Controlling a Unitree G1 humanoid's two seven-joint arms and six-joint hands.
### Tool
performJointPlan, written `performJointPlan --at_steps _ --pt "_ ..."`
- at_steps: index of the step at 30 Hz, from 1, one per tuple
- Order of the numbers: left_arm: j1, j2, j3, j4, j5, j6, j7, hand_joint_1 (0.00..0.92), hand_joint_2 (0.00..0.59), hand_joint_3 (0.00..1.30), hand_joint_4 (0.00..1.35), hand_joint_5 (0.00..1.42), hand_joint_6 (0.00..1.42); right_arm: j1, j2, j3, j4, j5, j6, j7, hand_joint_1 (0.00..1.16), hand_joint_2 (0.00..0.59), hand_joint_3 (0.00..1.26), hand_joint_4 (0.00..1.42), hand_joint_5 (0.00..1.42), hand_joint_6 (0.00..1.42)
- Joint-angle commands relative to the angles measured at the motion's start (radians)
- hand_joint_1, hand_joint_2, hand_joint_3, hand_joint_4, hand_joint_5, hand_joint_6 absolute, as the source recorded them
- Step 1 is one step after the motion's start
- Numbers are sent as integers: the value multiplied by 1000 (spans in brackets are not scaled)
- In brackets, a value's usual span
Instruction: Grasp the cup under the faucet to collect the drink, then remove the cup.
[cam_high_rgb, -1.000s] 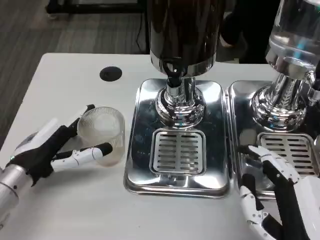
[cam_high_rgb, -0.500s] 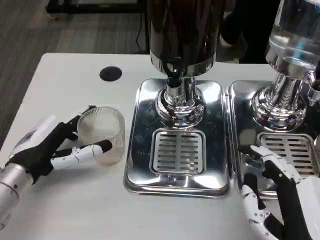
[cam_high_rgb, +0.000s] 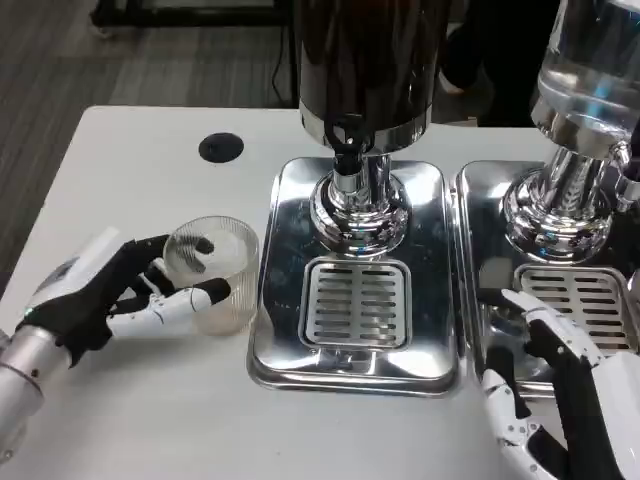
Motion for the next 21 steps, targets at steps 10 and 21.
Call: performJointPlan --at_steps 10,21 --pt "34 8 66 -14 -28 -93 92 153 228 391 426 694 854 -5 4 -1 3 11 -8 6 340 512 297 234 235 425" --pt "29 -9 104 -35 -44 -137 65 154 229 397 426 702 873 -10 1 -6 13 40 -19 14 336 511 295 242 235 425"
